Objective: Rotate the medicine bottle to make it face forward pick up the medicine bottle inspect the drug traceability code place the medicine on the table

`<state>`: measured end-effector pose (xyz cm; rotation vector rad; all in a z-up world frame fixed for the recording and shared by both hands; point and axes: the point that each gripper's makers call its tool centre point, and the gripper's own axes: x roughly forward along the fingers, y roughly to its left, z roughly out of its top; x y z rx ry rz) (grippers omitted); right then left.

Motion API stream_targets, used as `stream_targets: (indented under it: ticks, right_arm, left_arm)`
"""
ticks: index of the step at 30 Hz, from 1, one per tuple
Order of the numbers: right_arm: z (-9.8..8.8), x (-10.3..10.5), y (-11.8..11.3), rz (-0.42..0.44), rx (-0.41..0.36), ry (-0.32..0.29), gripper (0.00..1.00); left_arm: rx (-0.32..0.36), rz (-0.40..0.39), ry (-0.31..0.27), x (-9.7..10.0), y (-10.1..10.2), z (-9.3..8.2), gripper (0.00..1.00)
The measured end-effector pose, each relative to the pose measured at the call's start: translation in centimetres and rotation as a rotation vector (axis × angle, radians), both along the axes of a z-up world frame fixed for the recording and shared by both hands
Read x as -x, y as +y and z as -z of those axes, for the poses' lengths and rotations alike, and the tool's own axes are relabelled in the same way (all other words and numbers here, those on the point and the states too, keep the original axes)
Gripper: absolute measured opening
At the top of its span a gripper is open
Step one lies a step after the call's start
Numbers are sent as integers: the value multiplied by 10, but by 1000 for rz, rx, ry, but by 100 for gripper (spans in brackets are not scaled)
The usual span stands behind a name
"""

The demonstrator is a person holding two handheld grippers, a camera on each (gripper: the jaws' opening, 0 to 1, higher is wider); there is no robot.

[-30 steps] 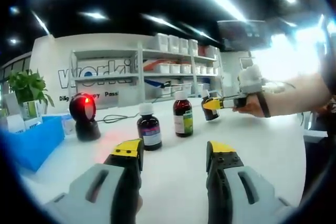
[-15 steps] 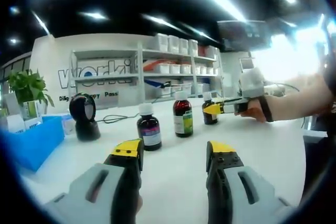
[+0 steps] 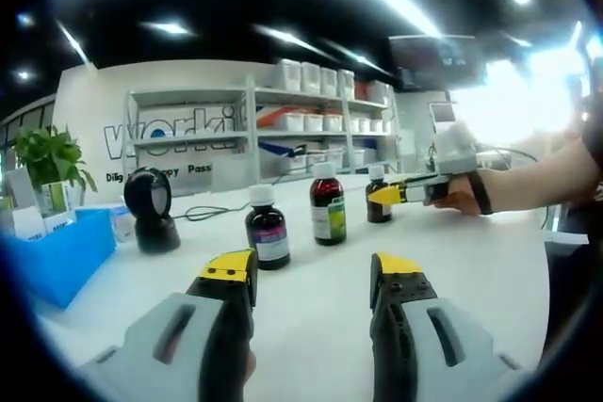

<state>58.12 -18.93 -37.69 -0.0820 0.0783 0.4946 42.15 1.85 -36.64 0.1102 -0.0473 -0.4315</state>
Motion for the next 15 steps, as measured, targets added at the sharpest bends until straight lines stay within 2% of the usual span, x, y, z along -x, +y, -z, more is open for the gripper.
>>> stream_targets:
  ticks: [12, 15]
  right_arm:
    - [2, 1, -1, -21, -1, 4, 28]
    - [-2, 3, -2, -22, 3, -18, 33]
  left_arm:
    - [-3, -1, 1, 0, 0, 0, 39]
    - [-4, 0, 0, 0, 0, 0, 39]
